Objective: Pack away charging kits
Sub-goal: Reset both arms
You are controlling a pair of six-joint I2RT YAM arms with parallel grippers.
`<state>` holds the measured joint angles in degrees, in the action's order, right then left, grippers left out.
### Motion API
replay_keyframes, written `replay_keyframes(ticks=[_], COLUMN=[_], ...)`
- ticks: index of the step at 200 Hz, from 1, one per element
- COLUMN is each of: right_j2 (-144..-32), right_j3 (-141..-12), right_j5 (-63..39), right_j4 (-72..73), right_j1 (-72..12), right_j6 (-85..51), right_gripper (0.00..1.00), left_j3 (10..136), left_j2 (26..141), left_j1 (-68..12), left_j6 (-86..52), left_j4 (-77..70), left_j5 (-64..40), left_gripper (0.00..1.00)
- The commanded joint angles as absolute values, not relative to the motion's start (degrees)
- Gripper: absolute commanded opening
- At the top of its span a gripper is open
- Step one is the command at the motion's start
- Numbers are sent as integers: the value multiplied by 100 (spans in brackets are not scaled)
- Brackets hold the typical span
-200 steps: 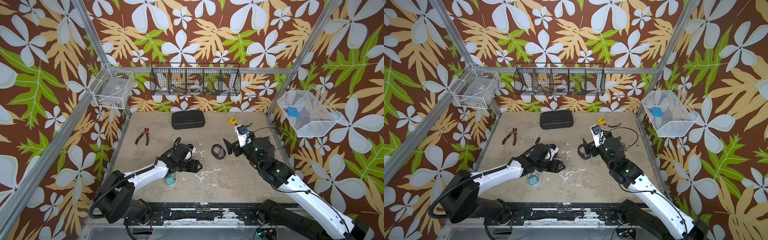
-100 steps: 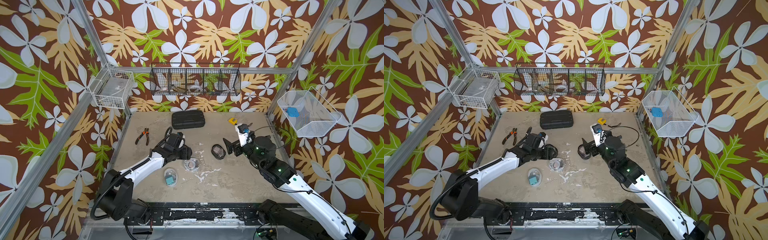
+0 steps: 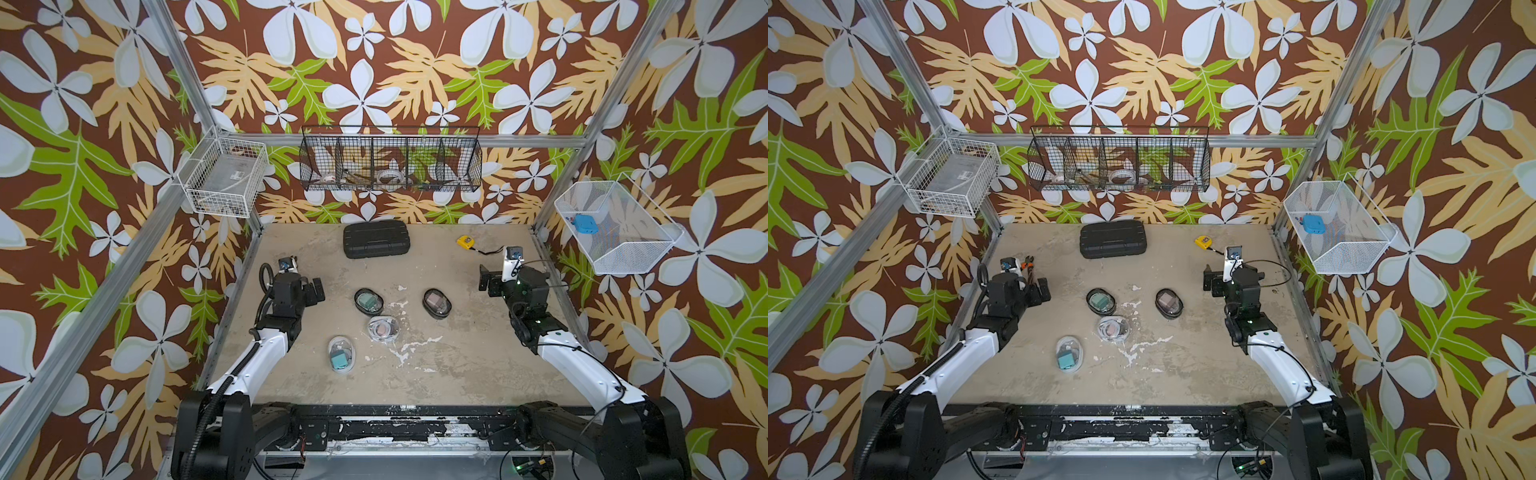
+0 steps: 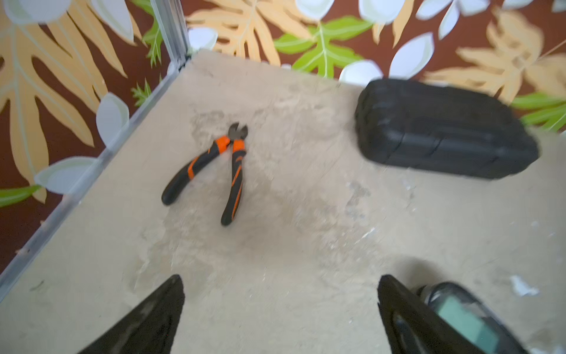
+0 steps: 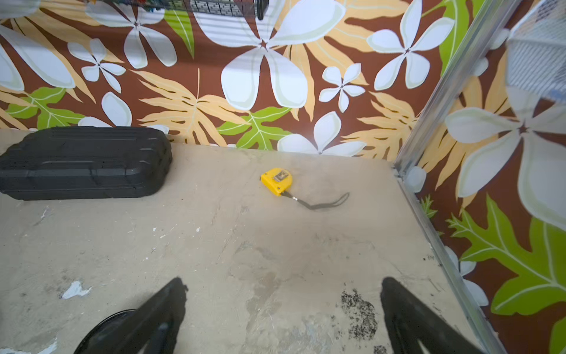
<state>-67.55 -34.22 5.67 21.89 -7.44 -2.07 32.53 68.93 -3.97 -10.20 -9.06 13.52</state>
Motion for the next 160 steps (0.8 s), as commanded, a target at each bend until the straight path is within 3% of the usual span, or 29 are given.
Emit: replay_keyframes(ticks=[1,20,77,119,149,160], right_j2=[-6874,-6749,-7292,-7974,-8295,-8404], right_j3=[-2815,-1961,-1227,-1269,-1847,-2087], right_j5=[655,917,897,326,593,610], right_j4=[3504,4397,5950,6340,5617,5268], right_j1=[-679,-666,-219,221,24,-56], right_j6=[-1,-52,-211,-525,-379,-286], right_gripper=[100,100,100,100,100,100], left_j3=[2718,2079,1167,978,1193,1261], left_j2=[6923,6790,7408,7330,7509,7744], left_j1=[-249,-245,-246,-394,-483,-487], left_j6=[-904,-604,105,391,-6,-96], left_j4=[-2432,-3514,-5958,-6235,-6102,-6316], left_j5=[1980,1895,1686,1527,439,809], left_gripper=[100,100,100,98,100,100])
